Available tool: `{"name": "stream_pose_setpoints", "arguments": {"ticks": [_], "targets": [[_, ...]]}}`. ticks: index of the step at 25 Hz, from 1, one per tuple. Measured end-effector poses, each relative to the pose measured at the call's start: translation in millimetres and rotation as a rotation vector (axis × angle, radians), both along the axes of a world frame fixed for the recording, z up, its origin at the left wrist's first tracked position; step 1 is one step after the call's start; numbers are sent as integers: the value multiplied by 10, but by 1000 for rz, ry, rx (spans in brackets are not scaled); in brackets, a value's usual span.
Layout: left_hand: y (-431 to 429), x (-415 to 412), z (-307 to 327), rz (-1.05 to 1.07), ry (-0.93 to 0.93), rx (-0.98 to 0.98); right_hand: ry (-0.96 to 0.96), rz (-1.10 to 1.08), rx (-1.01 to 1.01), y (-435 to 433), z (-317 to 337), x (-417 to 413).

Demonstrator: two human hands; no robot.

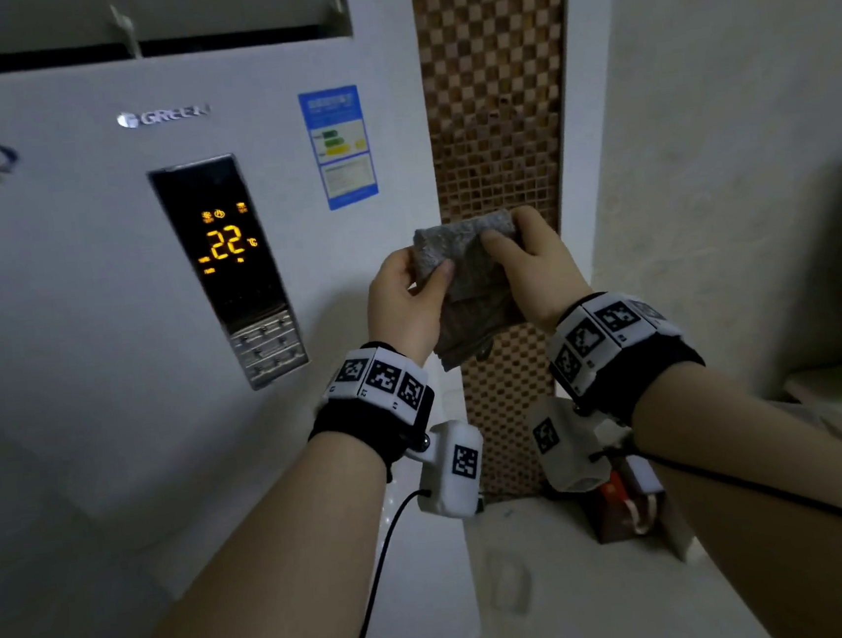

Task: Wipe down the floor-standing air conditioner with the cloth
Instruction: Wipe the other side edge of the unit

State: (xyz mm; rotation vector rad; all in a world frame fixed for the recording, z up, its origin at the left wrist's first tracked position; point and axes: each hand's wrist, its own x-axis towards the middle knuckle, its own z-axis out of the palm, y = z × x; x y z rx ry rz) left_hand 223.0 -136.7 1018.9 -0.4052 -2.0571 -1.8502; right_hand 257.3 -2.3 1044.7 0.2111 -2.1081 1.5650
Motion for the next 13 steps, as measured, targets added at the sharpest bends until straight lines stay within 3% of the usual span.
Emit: {"name": "stream_pose_setpoints", "arguments": {"ticks": [5, 13], "targets": [[349, -434, -331, -48, -64, 7, -153, -35, -20, 380, -368, -463], [893, -1493, -787, -57, -129, -29, -187, -166, 137, 894, -778, -1526]]}}
